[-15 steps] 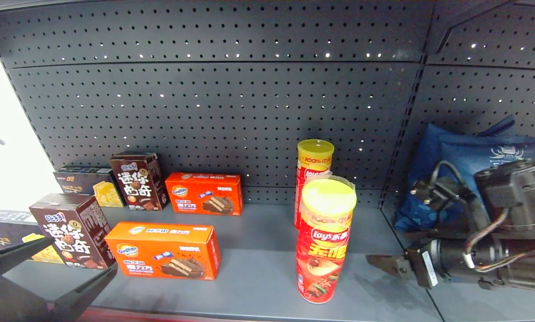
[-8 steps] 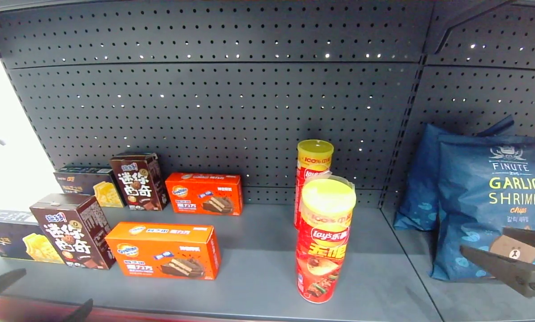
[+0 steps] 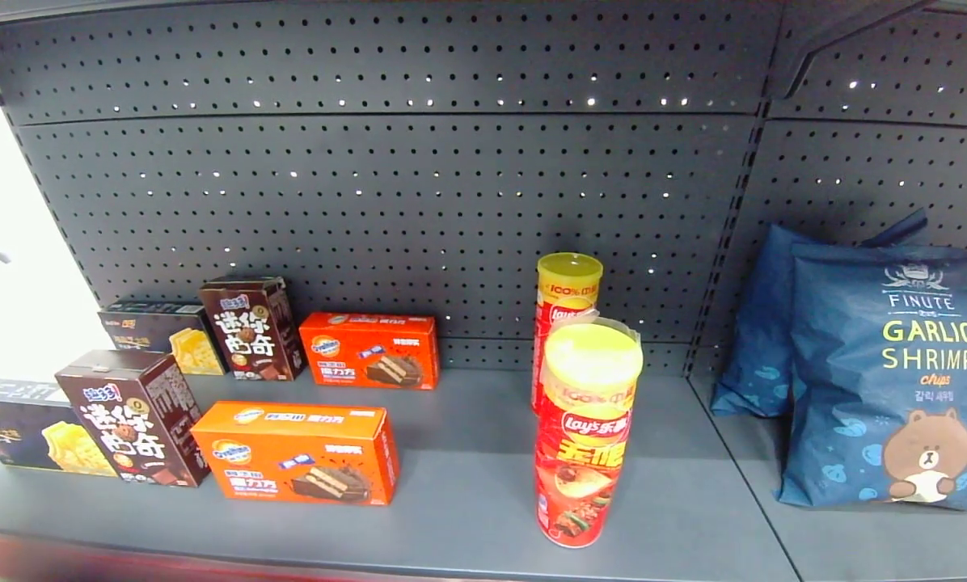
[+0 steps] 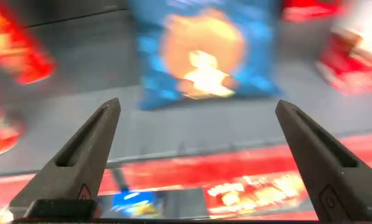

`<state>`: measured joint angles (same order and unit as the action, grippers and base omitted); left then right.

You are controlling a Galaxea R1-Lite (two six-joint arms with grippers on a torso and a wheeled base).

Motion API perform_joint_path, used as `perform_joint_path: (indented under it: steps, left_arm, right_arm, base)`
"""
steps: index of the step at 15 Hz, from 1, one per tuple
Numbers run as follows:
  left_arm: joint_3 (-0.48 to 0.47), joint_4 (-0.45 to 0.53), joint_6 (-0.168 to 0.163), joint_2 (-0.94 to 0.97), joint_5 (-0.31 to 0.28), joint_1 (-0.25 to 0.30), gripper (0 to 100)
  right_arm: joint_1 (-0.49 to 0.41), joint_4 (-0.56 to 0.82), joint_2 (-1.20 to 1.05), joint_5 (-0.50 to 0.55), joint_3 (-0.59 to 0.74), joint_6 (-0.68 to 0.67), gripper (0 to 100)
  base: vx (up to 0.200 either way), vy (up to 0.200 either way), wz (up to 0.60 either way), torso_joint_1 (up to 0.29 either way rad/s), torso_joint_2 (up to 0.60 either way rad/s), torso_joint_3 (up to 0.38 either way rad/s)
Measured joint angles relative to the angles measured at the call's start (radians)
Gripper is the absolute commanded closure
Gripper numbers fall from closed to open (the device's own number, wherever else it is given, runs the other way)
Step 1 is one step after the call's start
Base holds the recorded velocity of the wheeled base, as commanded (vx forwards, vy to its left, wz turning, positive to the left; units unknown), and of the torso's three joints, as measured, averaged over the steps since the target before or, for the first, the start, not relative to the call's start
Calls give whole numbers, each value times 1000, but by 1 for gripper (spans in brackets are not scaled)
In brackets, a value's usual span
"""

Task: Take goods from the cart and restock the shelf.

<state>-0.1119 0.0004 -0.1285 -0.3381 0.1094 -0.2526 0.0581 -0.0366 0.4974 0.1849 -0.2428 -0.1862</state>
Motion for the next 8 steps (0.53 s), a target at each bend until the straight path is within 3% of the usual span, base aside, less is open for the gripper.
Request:
perform_joint_path:
  steps: [3,8]
  left_arm:
    - [4,14,0,58,1,0,0]
    - [16,34,1,111,1,11,0]
  right_arm:
    - [-128,4,-148,-46,87,82,0]
    - [-164,9,-370,-163,231,190,0]
  base:
    - [0,0,0,0,0,0]
    - [0,0,0,0,0,0]
